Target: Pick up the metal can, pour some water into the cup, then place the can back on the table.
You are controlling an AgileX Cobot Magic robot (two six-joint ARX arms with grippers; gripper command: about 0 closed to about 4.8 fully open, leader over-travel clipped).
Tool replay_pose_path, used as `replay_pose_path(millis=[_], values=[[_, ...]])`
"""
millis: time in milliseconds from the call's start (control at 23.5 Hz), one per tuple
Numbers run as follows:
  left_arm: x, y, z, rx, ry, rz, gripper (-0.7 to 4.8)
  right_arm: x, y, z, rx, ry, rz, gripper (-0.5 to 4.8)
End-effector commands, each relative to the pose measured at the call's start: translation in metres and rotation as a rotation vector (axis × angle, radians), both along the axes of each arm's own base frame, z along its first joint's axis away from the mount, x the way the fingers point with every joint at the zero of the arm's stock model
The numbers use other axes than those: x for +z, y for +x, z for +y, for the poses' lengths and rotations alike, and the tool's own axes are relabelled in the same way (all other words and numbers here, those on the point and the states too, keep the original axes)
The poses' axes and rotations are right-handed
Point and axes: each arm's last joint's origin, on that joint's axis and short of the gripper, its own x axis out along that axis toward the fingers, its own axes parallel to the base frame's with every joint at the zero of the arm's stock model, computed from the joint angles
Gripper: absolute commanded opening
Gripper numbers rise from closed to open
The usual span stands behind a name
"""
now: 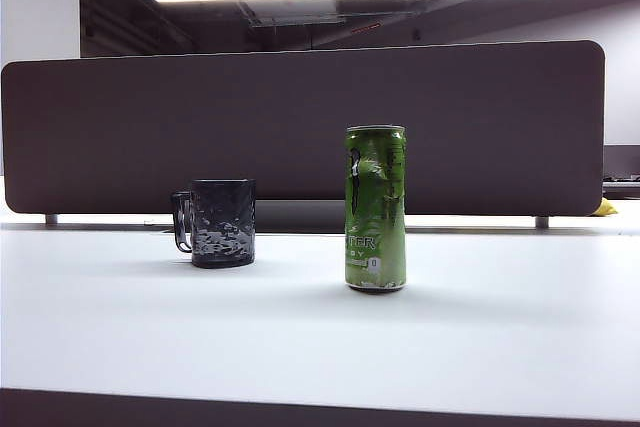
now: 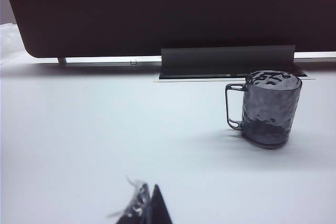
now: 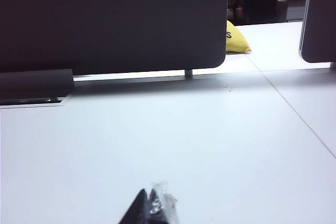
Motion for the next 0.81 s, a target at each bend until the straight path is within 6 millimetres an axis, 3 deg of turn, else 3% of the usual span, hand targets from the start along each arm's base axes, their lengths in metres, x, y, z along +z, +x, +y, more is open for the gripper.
replay_pose_path(millis=[43,426,597,810], values=[[0.001,0.000,0.000,0.001,-0.003,-0.009,-0.05,0.001,0.000,0.000,0.002,-0.003,-0.014,-0.04],[0.001,0.000,-0.006,-0.032,-0.004,-0.008,-0.05,0.001,0.000,0.000,0.002,-0.003,-0.014,-0.04],[0.001,-0.005,-0.030,-0.211,-0.008,-0.007,-0.05,0.001,0.000,0.000,0.003,0.014,-0.014,-0.04],[0.001,-0.016,-0.052,-0.562,-0.005,-0.007,-0.05,0.001,0.000,0.004,0.145,0.242,-0.013,0.01]])
